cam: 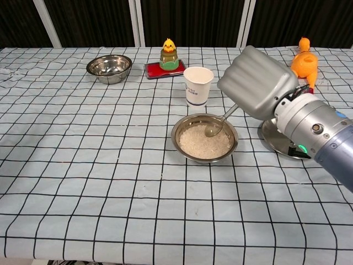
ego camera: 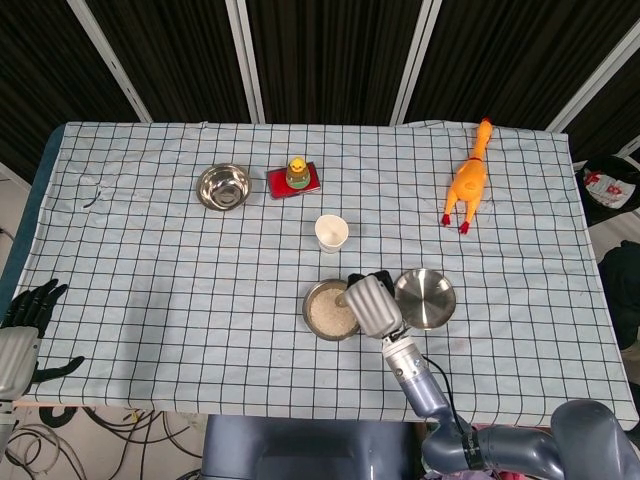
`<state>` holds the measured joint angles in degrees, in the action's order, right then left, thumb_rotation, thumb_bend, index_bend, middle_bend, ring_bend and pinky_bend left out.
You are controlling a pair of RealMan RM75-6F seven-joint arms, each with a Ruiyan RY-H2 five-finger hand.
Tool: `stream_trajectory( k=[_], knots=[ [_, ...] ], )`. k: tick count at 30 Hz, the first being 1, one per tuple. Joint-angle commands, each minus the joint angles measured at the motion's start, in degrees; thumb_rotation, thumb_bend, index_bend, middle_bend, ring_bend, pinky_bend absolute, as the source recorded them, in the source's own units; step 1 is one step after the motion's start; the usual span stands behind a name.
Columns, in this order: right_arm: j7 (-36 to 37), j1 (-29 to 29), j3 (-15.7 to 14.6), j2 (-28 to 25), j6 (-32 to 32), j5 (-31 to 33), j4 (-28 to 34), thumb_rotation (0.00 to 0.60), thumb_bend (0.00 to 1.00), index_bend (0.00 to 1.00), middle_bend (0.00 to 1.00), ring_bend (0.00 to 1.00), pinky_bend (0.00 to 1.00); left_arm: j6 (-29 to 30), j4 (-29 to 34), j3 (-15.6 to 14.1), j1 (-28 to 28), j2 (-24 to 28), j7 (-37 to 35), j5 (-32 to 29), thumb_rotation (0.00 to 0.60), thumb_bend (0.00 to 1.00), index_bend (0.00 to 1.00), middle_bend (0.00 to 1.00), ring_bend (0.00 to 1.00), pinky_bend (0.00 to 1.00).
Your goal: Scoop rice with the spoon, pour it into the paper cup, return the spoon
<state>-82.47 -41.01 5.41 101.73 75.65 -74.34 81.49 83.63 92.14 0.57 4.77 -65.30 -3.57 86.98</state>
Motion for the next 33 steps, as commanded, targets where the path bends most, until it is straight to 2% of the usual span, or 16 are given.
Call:
stream_trajectory(
  k=[1,10,21,27,33],
  knots=[
    [-0.2,0.0,-0.1,-0.7,-0.1,-0.5,0.3,0.600,0.48,0.66,1.00,1.00,1.00,0.0,0.0,0.0,0.0,0.0,0.1,0.0,0.600,0.01,0.00,0.00,0.00,0.00],
    [-0.9,0.5,-1.3,-2.7,-0.8,-1.7,0.6,0.600,0.48,0.66,1.00,1.00,1.00,-0.1,0.1,0.0,0.1,0.0,0.0,-0.1,0.600,0.01,0.00,0.00,0.00,0.00],
    [-0.1,1.4,-3.8,-1.5,-2.5,-3.5,-1.0,0.600,0.49,0.66,1.00,1.00,1.00,-0.1,0.0,0.0,0.1,0.0,-0.2,-0.1,0.600,0.01,0.00,0.00,0.00,0.00],
    [2.6,3.1,-2.7,0.0,-2.8,-0.2,0.5,0.600,0.49,0.66,1.00,1.00,1.00,-0.2,0.0,0.1,0.2,0.0,-0.3,-0.1,0.600,0.01,0.00,0.00,0.00,0.00],
    [4.8,5.7,0.5,2.4,-1.1,6.2,3.2,0.600,0.51,0.67,1.00,1.00,1.00,-0.3,0.1,0.0,0.2,0.1,-0.3,-0.2,0.600,0.01,0.00,0.00,0.00,0.00]
  ],
)
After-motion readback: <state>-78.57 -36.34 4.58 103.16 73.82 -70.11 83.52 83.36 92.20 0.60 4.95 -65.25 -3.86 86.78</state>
